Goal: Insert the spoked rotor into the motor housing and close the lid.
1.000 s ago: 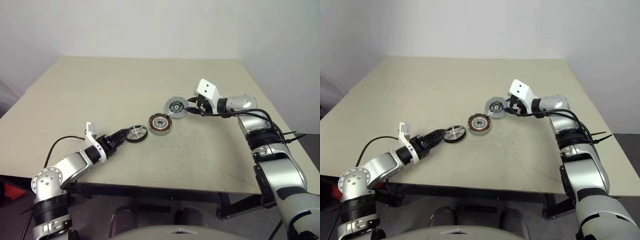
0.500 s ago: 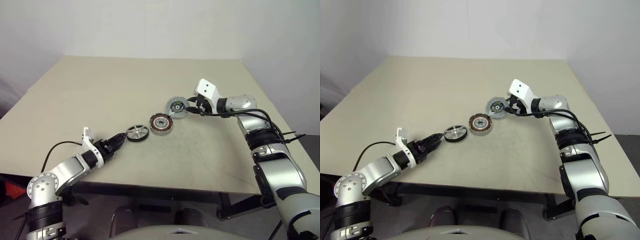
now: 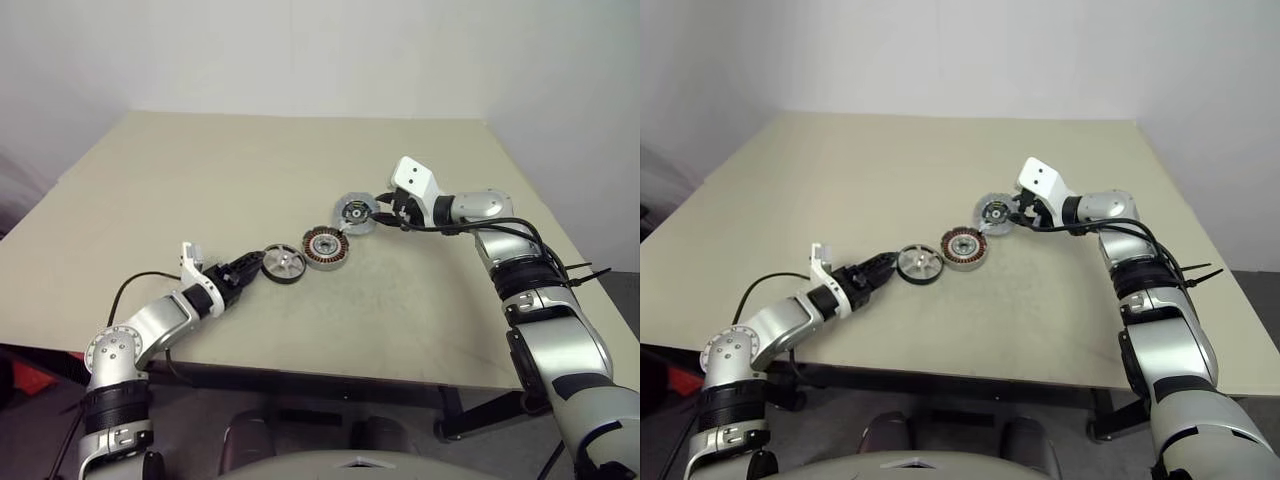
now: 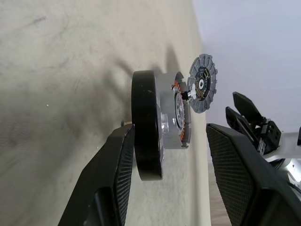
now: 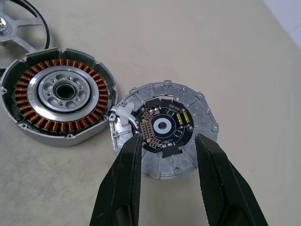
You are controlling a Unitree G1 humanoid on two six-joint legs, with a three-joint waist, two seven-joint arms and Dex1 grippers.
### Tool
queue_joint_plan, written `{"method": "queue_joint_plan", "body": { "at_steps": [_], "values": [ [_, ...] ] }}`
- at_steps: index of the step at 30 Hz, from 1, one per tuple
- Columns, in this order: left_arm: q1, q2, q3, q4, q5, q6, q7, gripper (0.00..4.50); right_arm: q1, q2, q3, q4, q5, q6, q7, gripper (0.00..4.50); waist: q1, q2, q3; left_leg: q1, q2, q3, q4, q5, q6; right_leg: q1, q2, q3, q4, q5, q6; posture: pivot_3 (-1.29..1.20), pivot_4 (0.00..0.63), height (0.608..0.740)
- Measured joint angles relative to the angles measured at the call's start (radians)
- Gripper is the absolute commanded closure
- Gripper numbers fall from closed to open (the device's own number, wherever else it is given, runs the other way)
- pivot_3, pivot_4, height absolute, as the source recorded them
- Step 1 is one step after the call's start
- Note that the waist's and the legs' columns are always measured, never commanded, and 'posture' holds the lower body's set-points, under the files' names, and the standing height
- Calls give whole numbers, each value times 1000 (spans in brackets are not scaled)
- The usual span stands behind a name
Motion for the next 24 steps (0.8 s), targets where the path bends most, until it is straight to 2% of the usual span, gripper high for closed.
{"method": "queue_joint_plan", "body": {
  "at_steps": [13,16,20,24],
  "values": [
    [-14,5,-41,57,58,12,-28,1956,-21,18,-1,42,2,-41,-31,2514,-5,0,0,0,1,0,0,0,0,0,0,0,0,0,0,0,0,740],
    [-14,5,-40,57,63,9,-34,2473,-22,19,-1,57,2,-52,-33,2514,-6,0,0,0,1,0,0,0,0,0,0,0,0,0,0,0,0,740],
    [-17,3,-38,59,77,1,-38,3708,-25,21,-1,70,2,-66,-33,2514,-6,0,0,0,1,0,0,0,0,0,0,0,0,0,0,0,0,740],
    [-20,-2,-38,60,87,0,-50,3708,-27,26,-1,74,2,-77,-32,2514,-6,0,0,0,1,0,0,0,0,0,0,0,0,0,0,0,0,740]
  ]
}}
